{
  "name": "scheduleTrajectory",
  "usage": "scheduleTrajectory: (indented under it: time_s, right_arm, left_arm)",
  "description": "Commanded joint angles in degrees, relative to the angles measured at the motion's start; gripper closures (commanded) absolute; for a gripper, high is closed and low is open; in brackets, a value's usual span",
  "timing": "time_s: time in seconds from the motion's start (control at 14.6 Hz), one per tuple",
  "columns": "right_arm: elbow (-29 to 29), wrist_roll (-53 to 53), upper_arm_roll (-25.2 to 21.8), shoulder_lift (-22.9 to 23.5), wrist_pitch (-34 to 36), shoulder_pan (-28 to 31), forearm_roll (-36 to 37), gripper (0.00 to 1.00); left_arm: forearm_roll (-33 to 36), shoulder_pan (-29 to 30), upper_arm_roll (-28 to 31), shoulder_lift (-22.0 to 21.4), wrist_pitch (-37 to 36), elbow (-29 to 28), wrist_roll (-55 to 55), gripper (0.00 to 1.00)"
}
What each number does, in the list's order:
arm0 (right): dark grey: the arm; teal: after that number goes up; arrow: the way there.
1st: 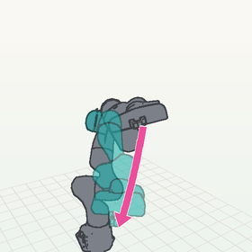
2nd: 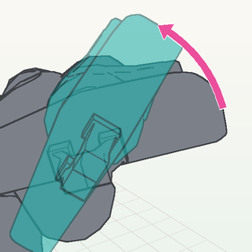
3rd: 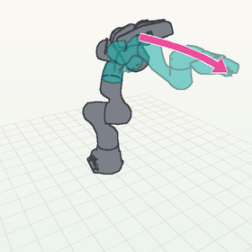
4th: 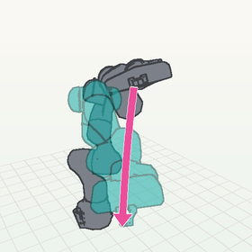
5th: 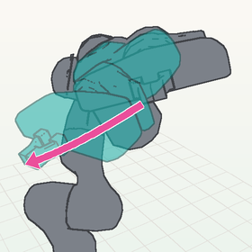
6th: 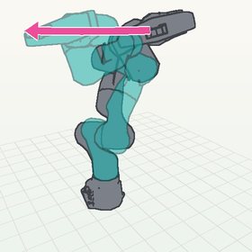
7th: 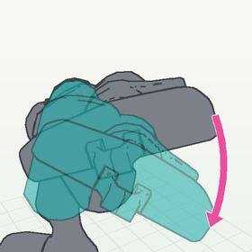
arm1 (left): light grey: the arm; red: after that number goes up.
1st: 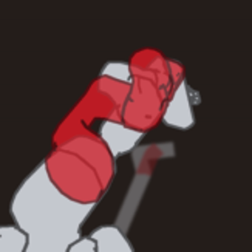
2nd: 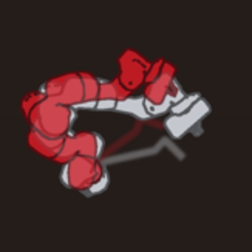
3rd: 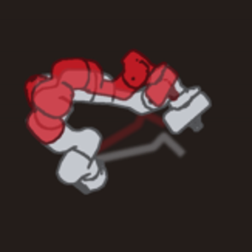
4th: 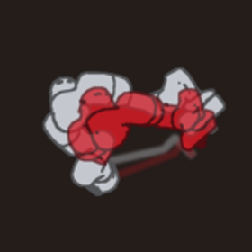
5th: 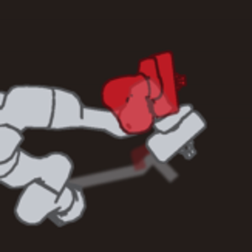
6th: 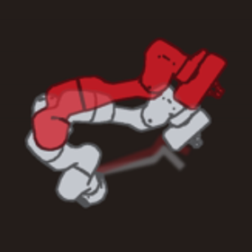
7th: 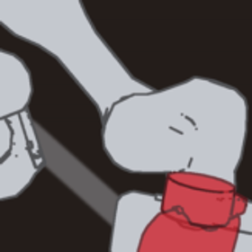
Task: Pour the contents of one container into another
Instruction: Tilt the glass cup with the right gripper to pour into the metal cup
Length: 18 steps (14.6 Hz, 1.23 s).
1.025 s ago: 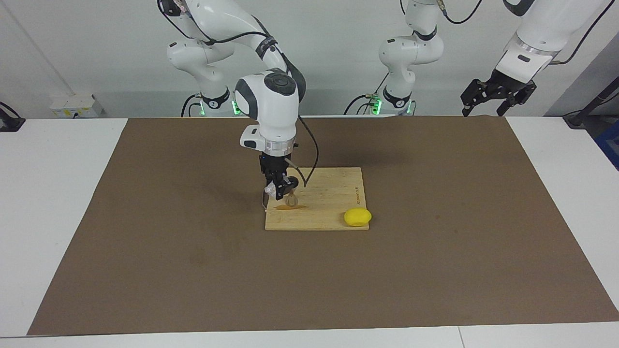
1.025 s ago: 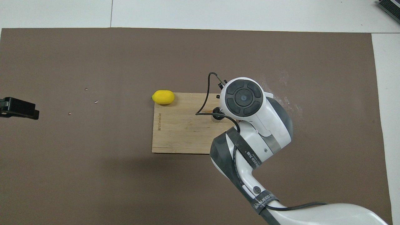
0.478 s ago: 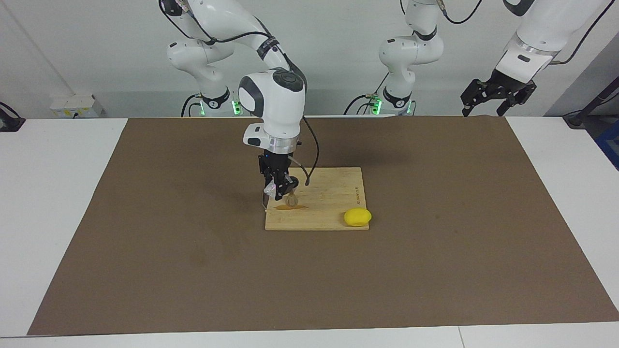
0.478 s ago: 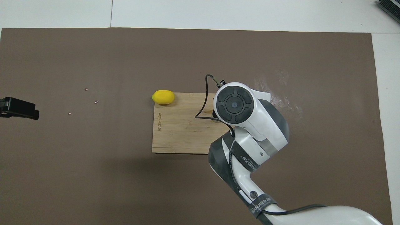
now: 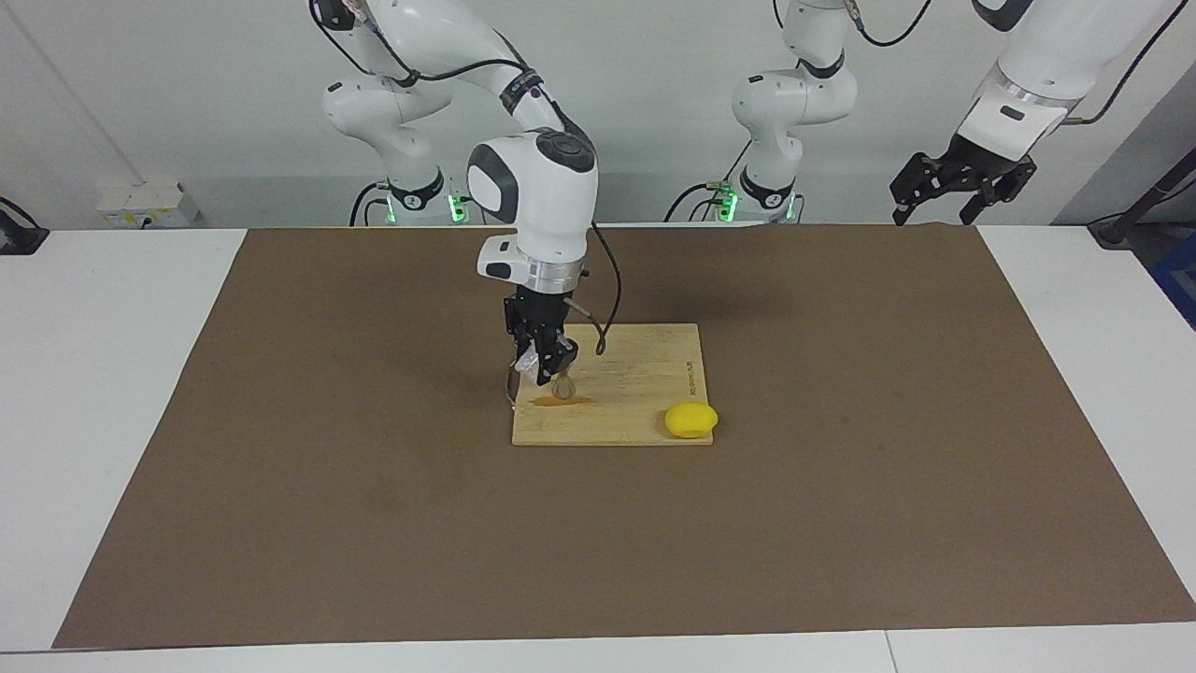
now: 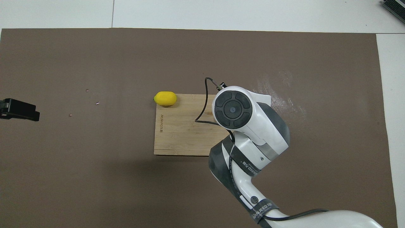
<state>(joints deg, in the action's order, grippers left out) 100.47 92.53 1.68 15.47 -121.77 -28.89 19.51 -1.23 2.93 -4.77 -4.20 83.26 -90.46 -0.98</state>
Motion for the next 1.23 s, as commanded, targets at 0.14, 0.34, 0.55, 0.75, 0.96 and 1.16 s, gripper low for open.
scheduleTrajectory:
  time_s: [0.14, 0.34, 0.55, 0.75, 0.96, 1.16]
  right_arm:
    - [1.5, 2.3, 0.3, -1.5, -1.2, -0.9, 2.3, 1.00]
    - [1.7, 3.3, 0.3, -1.6, -1.2, -0.8, 3.2, 1.00]
    - [1.7, 3.6, 0.3, -1.5, -1.4, -0.6, 2.9, 1.00]
    - [1.4, 3.8, 0.3, -1.4, -1.3, -0.5, 2.1, 1.00]
    - [1.2, 5.0, 0.3, -1.1, -1.6, -0.1, -2.1, 1.00]
    - [1.0, 5.0, 0.3, -1.0, -1.6, 0.3, -3.9, 1.00]
  left_arm:
    - [-0.5, -0.6, 0.6, -1.5, -0.4, -1.6, -0.1, 0.00]
    - [-0.5, -0.6, 0.6, -1.5, -0.4, -1.6, -0.1, 0.00]
    - [-0.5, -0.6, 0.6, -1.5, -0.4, -1.6, -0.1, 0.00]
    - [-0.5, -0.6, 0.6, -1.5, -0.4, -1.6, -0.1, 0.00]
    - [-0.5, -0.6, 0.6, -1.5, -0.4, -1.6, -0.1, 0.00]
    - [-0.5, -0.6, 0.6, -1.5, -0.4, -1.6, -0.1, 0.00]
